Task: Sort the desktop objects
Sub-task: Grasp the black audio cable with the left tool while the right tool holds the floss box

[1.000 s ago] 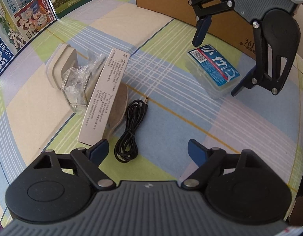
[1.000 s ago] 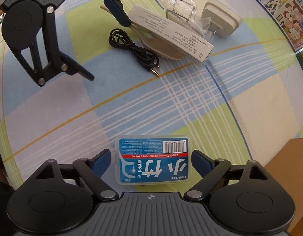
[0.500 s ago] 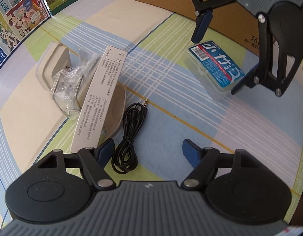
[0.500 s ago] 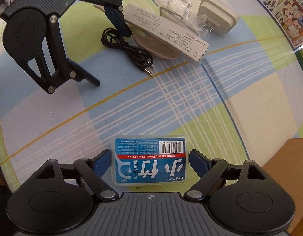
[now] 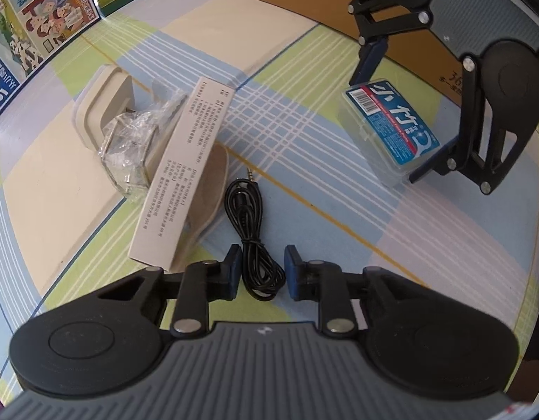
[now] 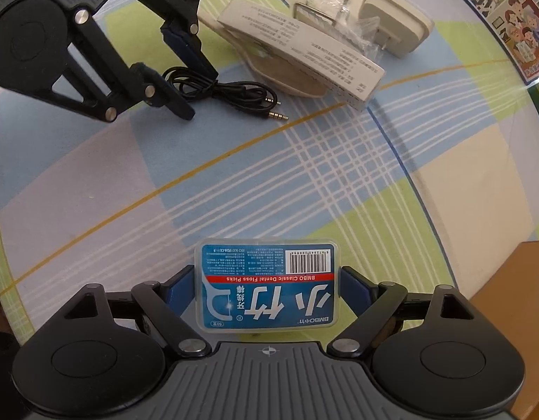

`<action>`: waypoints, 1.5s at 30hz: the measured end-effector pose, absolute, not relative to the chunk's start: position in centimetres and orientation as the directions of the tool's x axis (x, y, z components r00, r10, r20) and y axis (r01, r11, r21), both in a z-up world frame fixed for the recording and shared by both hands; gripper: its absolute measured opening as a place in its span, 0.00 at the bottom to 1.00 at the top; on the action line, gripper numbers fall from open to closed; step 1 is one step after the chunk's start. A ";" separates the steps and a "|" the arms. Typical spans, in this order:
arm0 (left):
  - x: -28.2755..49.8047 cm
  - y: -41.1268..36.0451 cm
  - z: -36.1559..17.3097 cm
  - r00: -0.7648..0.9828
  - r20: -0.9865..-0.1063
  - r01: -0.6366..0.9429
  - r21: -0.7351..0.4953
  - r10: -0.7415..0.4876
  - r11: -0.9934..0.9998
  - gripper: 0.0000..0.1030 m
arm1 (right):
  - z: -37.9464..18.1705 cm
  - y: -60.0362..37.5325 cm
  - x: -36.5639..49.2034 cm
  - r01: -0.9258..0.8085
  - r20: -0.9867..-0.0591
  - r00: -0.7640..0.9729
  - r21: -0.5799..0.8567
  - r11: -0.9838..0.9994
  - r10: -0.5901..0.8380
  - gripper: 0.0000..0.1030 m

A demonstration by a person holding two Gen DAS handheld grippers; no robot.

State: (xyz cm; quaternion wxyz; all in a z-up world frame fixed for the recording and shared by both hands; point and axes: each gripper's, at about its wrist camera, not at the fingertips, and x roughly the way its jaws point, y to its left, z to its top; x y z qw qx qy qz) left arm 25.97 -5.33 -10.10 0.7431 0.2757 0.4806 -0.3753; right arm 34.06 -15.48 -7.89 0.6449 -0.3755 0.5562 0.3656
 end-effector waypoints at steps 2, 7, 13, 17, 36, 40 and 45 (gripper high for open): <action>25.4 -5.4 -10.1 0.252 -0.923 0.828 0.050 -0.291 0.558 0.20 | -7.6 -15.3 33.5 -0.891 -0.992 0.114 -0.075 0.448 0.060 0.81; 22.9 -5.1 -10.0 0.235 -0.930 0.844 0.050 -0.283 0.534 0.20 | -6.6 -14.8 31.9 -0.896 -0.991 0.104 -0.058 0.441 0.082 0.81; 19.3 -4.1 -9.9 0.217 -0.940 0.856 0.053 -0.264 0.514 0.20 | -5.2 -14.0 29.7 -0.892 -0.989 0.089 -0.028 0.451 0.115 0.81; 17.5 -3.4 -10.0 0.209 -0.944 0.856 0.050 -0.256 0.515 0.20 | -5.0 -13.3 28.1 -0.885 -0.991 0.080 -0.019 0.466 0.112 0.81; 18.4 -4.8 -10.8 0.255 -0.926 0.770 0.020 -0.279 0.638 0.32 | -4.5 -13.1 23.9 -0.891 -0.987 0.136 -0.083 0.447 0.088 0.81; 18.3 -5.0 -10.8 0.246 -0.926 0.767 0.005 -0.286 0.642 0.16 | -4.1 -13.4 23.5 -0.884 -0.985 0.147 -0.087 0.458 0.096 0.81; 17.4 -5.5 -10.9 0.266 -0.927 0.760 0.034 -0.263 0.650 0.13 | -3.5 -14.6 23.9 -0.871 -0.980 0.158 -0.082 0.484 0.118 0.81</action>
